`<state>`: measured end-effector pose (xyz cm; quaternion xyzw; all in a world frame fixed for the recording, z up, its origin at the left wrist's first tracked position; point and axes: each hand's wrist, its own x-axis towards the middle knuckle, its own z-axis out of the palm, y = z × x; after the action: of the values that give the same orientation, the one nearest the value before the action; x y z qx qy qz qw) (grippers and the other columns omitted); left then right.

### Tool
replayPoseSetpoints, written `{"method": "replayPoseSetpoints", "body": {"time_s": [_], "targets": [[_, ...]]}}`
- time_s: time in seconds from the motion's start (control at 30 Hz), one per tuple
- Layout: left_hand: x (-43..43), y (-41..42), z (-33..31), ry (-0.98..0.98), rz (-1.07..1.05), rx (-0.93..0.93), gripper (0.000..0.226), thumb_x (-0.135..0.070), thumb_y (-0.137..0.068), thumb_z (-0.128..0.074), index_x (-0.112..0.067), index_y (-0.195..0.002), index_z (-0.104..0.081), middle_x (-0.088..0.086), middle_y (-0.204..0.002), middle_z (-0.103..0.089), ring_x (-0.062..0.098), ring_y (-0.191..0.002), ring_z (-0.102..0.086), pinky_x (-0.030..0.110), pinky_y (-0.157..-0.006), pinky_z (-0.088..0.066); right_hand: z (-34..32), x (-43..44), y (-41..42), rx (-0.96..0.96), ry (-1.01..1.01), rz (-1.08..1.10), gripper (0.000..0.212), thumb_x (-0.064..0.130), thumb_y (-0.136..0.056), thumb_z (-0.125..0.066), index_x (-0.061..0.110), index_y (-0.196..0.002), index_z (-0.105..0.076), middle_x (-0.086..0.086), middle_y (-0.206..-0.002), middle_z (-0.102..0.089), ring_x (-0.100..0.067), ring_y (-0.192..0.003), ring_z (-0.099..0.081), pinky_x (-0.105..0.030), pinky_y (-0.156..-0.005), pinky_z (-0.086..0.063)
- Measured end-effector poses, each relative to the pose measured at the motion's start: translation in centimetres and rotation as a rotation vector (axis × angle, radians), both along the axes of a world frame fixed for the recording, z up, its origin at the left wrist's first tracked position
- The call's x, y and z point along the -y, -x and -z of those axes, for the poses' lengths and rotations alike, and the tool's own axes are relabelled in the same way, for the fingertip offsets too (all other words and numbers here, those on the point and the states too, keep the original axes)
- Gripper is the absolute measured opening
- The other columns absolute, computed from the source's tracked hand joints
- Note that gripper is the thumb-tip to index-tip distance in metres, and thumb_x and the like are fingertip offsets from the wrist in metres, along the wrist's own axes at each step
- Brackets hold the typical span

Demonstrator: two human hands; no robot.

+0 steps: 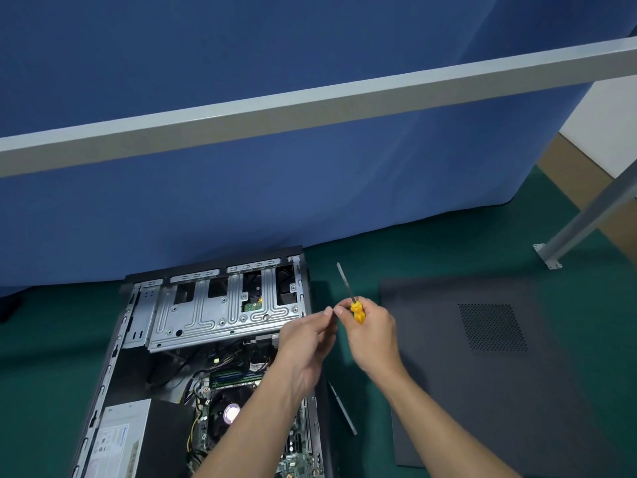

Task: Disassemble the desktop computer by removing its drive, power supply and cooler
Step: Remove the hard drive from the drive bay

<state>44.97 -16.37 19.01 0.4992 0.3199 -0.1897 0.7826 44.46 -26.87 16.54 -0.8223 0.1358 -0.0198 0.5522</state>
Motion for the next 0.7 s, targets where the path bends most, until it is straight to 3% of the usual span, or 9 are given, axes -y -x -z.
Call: {"method": "replayPoseSetpoints", "body": {"time_s": [0.07,0.13,0.2,0.27,0.33,0.4,0.53,0.7], "targets": [[-0.1,-0.4,0.1,-0.214,0.022,0.065,0.013,-0.009,-0.095,-0.061,0.001,-0.096,-0.069,0.006,-0.083,-0.069,0.012,-0.070,-0.062,0.022,-0.068,-0.052,0.8,0.6,-0.5,-0.003,0.040,0.023,0.012,0.021,-0.089,-0.065,0.023,-0.078,-0.063,0.002,-0.078,-0.064,-0.011,-0.070,-0.056,-0.022,-0.061,-0.036],[-1.3,-0.9,0.4,-0.664,0.120,0.200,0.020,-0.020,-0.096,-0.061,-0.005,-0.107,-0.069,0.001,-0.090,-0.069,0.010,-0.078,-0.062,0.023,-0.073,-0.051,2.1,1.7,-1.5,-0.028,0.125,0.039,0.010,0.019,-0.091,-0.063,0.014,-0.082,-0.064,-0.004,-0.083,-0.063,-0.022,-0.077,-0.056,-0.030,-0.067,-0.037],[-3.4,-1.1,1.2,-1.174,0.334,0.330,0.040,-0.035,-0.096,-0.057,-0.009,-0.127,-0.058,0.002,-0.120,-0.062,0.012,-0.105,-0.057,0.030,-0.096,-0.047,3.8,2.6,-2.6,-0.093,0.263,0.013,0.015,0.020,-0.093,-0.060,0.006,-0.088,-0.064,-0.009,-0.091,-0.062,-0.030,-0.086,-0.056,-0.036,-0.072,-0.042],[-5.9,-1.5,2.5,-1.475,0.540,0.303,0.070,-0.053,-0.095,-0.047,-0.008,-0.147,-0.033,0.011,-0.154,-0.030,0.023,-0.141,-0.030,0.039,-0.115,-0.024,5.5,3.1,-3.6,-0.180,0.374,-0.038,0.018,0.023,-0.094,-0.057,0.006,-0.089,-0.060,-0.009,-0.094,-0.059,-0.033,-0.091,-0.055,-0.038,-0.070,-0.044],[-8.2,-1.9,3.6,-1.555,0.709,0.183,0.088,-0.066,-0.093,-0.031,-0.009,-0.155,-0.003,0.012,-0.163,0.007,0.025,-0.150,0.004,0.040,-0.119,-0.004,7.0,2.8,-4.5,-0.232,0.468,-0.107,0.018,0.025,-0.095,-0.055,0.010,-0.085,-0.055,-0.007,-0.093,-0.056,-0.033,-0.090,-0.056,-0.036,-0.066,-0.042],[-9.8,-2.2,4.6,-1.503,0.821,0.104,0.097,-0.073,-0.087,-0.015,-0.009,-0.153,0.014,0.010,-0.160,0.024,0.022,-0.147,0.020,0.039,-0.118,0.008,8.3,2.1,-5.4,-0.271,0.567,-0.173,0.018,0.024,-0.095,-0.053,0.014,-0.081,-0.050,-0.006,-0.093,-0.056,-0.034,-0.089,-0.058,-0.034,-0.065,-0.040],[-10.8,-2.9,5.6,-1.430,0.932,0.046,0.104,-0.081,-0.075,-0.001,-0.012,-0.147,0.028,0.003,-0.154,0.036,0.017,-0.141,0.033,0.035,-0.110,0.019,10.0,0.1,-7.4,-0.308,0.667,-0.231,0.010,0.016,-0.092,-0.051,0.013,-0.083,-0.054,-0.008,-0.098,-0.060,-0.034,-0.088,-0.060,-0.033,-0.065,-0.040],[-11.1,-3.6,5.4,-1.379,1.038,-0.026,0.100,-0.080,-0.082,-0.007,-0.014,-0.143,0.035,-0.001,-0.147,0.046,0.015,-0.136,0.041,0.036,-0.110,0.020,11.3,-1.5,-8.7,-0.357,0.714,-0.194,0.014,0.009,-0.088,-0.049,0.006,-0.093,-0.062,-0.014,-0.099,-0.062,-0.038,-0.088,-0.061,-0.035,-0.067,-0.041]]}}
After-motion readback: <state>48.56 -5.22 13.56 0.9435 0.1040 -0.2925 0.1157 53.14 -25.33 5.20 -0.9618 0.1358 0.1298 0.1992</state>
